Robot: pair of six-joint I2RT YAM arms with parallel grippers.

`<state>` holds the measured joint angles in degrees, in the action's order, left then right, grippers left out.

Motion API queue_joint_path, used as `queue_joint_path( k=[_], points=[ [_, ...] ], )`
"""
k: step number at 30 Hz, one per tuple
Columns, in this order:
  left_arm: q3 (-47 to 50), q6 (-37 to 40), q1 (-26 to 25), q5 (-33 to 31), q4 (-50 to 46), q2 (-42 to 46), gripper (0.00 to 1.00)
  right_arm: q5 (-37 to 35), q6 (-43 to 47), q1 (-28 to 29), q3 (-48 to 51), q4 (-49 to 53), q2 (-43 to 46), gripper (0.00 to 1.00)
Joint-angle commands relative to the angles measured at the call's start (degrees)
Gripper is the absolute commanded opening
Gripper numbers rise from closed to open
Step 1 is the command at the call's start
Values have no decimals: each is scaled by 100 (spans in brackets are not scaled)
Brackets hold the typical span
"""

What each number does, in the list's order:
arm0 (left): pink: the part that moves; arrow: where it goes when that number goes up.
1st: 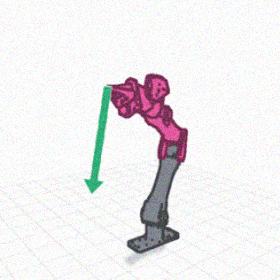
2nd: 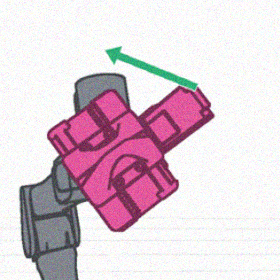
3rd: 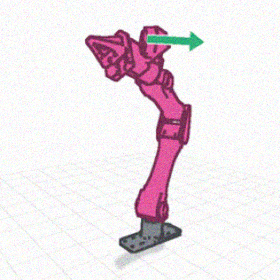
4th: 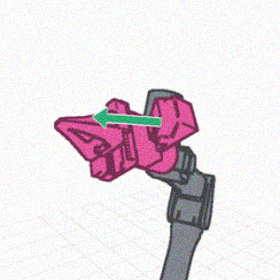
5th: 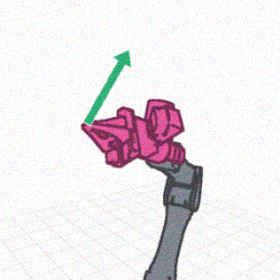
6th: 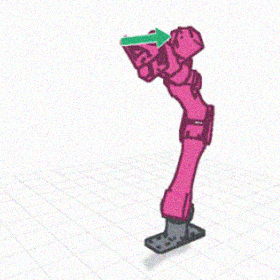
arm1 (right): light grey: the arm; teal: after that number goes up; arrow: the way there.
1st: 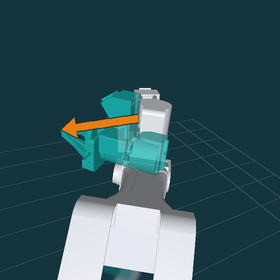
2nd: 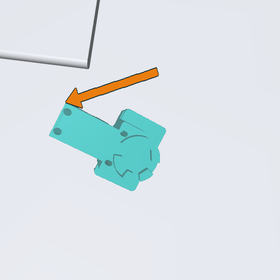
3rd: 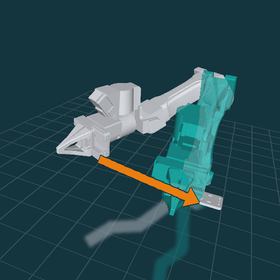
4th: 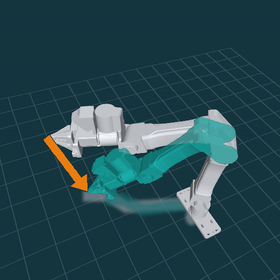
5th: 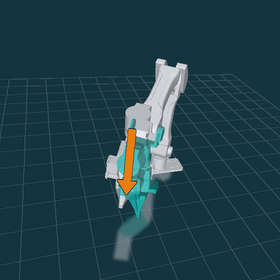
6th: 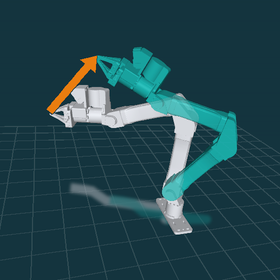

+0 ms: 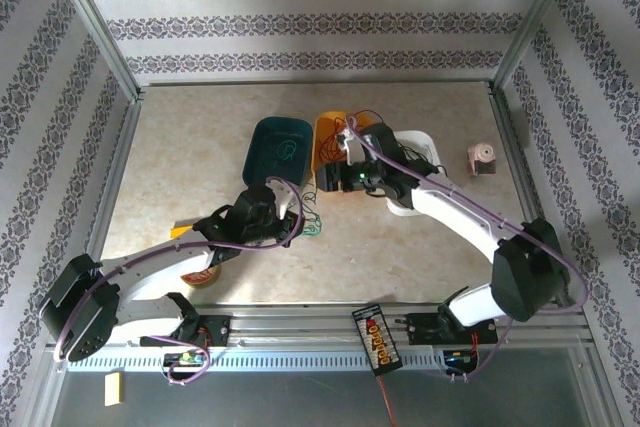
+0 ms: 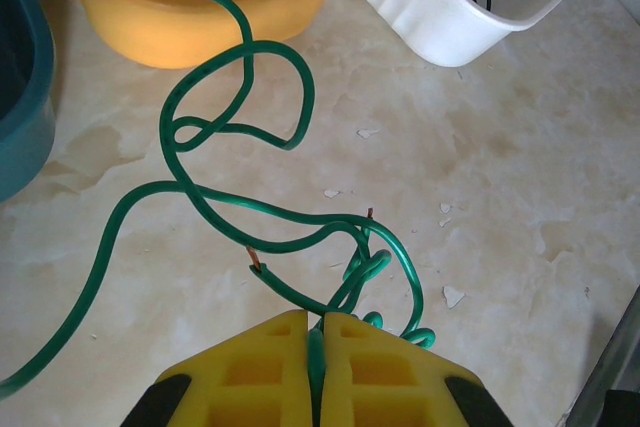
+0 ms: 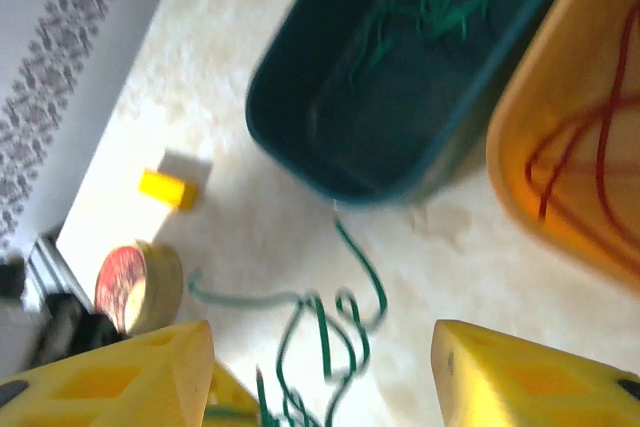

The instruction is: Untangle the cables

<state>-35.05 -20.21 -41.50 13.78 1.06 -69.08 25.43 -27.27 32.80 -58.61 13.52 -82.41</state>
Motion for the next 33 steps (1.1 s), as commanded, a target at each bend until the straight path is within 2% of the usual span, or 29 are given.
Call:
queue_joint_path(
  k=[1,7,16,19,23,24,28,33],
  points=[
    [-67,64,10,183,287,-114,0,217,-45,50,322,-123,85,60],
    [-143,164,1,457,343,-255,0,199,-122,58,139,-341,-334,60],
    [26,195,-20,343,573,27,0,379,-110,133,-35,-441,-876,58],
    [59,193,-16,296,597,70,0,597,-190,148,-26,-553,-933,44],
    [86,210,-17,265,593,52,0,559,-257,159,23,-644,-806,6],
    [77,210,-17,263,569,24,0,416,-233,166,57,-640,-695,1],
    [25,228,-16,297,467,-117,0,-369,-155,17,223,-465,-101,0],
    [-54,256,-18,155,274,-390,0,-1359,-248,-519,533,-263,757,0]
  ],
)
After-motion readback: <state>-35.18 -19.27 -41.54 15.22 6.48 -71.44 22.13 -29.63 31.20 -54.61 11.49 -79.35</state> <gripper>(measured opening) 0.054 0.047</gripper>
